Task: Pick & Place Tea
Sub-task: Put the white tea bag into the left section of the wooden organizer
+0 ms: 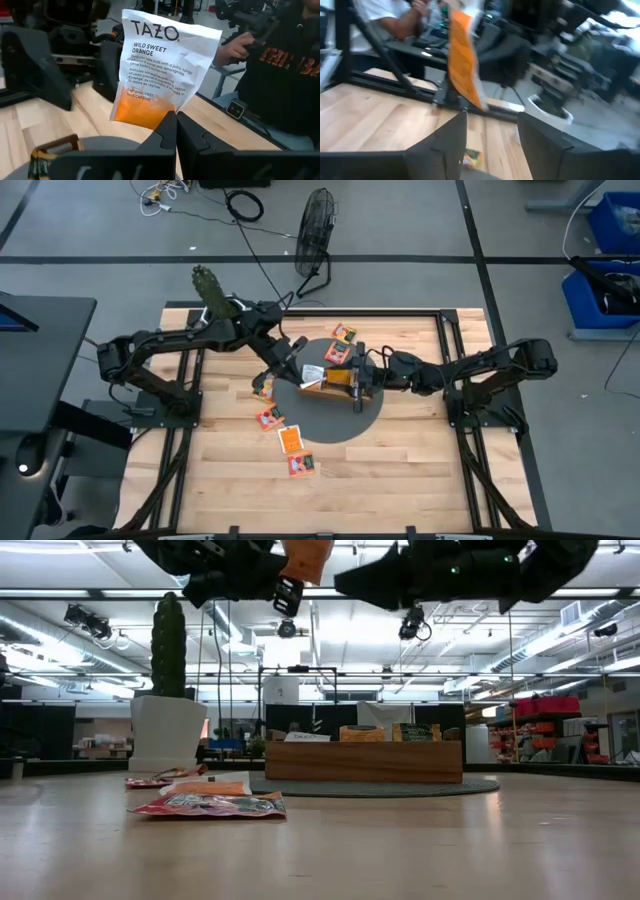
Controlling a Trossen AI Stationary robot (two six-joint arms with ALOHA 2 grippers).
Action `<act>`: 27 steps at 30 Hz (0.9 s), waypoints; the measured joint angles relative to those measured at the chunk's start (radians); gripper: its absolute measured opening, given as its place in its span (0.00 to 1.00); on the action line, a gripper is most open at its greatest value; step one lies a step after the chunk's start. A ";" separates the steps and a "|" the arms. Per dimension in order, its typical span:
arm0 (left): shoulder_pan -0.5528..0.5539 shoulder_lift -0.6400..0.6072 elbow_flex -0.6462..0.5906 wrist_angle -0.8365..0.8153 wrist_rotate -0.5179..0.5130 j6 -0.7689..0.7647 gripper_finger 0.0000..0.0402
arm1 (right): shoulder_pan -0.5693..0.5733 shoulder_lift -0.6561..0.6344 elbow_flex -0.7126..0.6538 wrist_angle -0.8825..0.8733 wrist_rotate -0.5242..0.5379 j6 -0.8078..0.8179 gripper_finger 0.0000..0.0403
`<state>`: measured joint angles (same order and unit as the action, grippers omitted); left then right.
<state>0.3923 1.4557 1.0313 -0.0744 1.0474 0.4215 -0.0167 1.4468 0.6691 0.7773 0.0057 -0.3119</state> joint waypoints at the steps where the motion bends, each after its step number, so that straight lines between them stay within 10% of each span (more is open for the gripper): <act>1: 0.000 0.004 0.001 0.008 -0.001 -0.004 0.00 | 0.005 0.009 0.016 0.000 -0.019 -0.019 0.46; 14: -0.003 0.012 0.000 0.001 -0.005 -0.018 0.00 | 0.021 0.021 0.077 -0.014 -0.074 -0.062 0.38; 22: -0.003 0.012 0.000 0.000 -0.081 -0.018 0.01 | 0.031 0.021 0.091 -0.069 -0.100 -0.077 0.04; 27: 0.005 0.010 0.000 0.001 -0.186 -0.018 0.02 | 0.041 0.012 0.091 -0.109 -0.028 -0.069 0.02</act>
<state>0.3974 1.4654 1.0317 -0.0734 0.8618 0.4030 0.0238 1.4584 0.7601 0.6679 -0.0219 -0.3809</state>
